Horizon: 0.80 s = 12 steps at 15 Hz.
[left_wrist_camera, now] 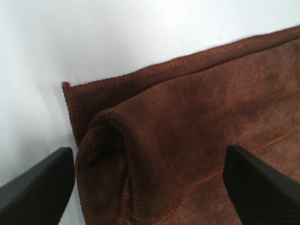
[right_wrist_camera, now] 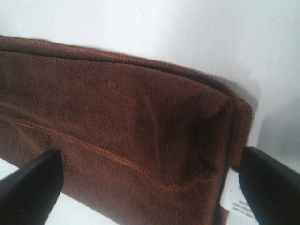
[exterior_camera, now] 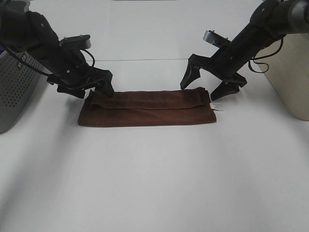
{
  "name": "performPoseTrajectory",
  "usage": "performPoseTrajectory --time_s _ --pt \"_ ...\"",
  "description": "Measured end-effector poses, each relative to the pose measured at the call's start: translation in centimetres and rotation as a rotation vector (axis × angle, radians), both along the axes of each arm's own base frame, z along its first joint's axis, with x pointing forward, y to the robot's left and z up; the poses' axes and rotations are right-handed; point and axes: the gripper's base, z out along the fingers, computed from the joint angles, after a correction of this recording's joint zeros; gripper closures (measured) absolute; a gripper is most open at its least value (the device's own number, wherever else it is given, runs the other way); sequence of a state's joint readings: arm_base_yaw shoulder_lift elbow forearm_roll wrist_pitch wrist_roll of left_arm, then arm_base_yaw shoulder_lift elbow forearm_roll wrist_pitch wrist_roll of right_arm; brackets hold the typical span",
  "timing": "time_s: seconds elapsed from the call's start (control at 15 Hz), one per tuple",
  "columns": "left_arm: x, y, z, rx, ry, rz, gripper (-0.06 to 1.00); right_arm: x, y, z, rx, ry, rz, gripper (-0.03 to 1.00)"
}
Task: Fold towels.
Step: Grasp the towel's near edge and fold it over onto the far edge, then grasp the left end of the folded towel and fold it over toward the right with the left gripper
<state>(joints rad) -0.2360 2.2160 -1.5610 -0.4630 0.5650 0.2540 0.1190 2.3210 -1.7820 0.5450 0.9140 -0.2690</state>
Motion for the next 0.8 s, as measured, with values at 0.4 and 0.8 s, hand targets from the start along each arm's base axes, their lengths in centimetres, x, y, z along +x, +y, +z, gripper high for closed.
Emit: performPoseTrajectory --time_s 0.4,0.8 --pt "-0.5 3.8 -1.2 -0.001 0.221 0.176 0.13 -1.0 -0.8 1.1 -0.096 0.058 0.042 0.01" --pt "0.1 2.5 -3.1 -0.169 0.242 0.183 0.2 -1.0 -0.9 1.0 -0.104 0.062 0.047 0.01"
